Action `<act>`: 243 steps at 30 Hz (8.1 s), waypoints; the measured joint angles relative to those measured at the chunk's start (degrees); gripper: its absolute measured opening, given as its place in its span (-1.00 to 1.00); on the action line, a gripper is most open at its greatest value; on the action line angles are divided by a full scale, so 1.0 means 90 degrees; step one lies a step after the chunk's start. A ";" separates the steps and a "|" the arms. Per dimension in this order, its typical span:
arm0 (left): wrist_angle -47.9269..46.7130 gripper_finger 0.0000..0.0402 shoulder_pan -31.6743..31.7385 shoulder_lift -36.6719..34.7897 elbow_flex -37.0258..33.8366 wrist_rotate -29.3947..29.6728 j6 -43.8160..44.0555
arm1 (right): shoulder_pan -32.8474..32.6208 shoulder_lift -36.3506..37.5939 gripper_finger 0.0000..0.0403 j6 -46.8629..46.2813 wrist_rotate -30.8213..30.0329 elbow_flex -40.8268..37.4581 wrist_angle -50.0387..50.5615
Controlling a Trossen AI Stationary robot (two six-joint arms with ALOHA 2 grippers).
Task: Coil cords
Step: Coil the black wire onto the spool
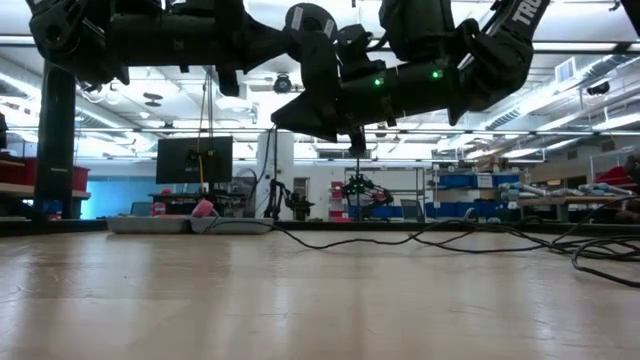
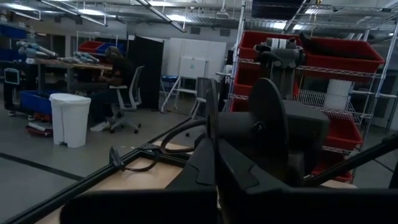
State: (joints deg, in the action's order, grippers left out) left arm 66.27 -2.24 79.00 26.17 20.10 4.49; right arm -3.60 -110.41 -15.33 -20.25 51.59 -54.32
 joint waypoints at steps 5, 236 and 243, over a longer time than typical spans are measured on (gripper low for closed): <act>-0.0108 -1.00 0.0000 0.0000 0.0000 0.0148 -0.0181 | -0.0054 0.0000 -0.96 0.0165 -0.0003 0.0000 0.0003; -0.1669 -1.00 -0.0010 -0.0976 0.0049 0.0825 0.0197 | 0.0572 0.0505 -0.96 -0.0530 0.0402 -0.0561 0.0291; -0.1754 -1.00 0.0000 -0.0890 0.0047 0.1088 0.0049 | 0.0353 0.0505 -0.99 -0.0738 0.0559 -0.0561 0.0307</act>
State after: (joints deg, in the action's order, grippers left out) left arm 50.48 -2.24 70.99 26.60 29.89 4.93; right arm -0.42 -105.86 -21.98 -15.22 46.54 -51.56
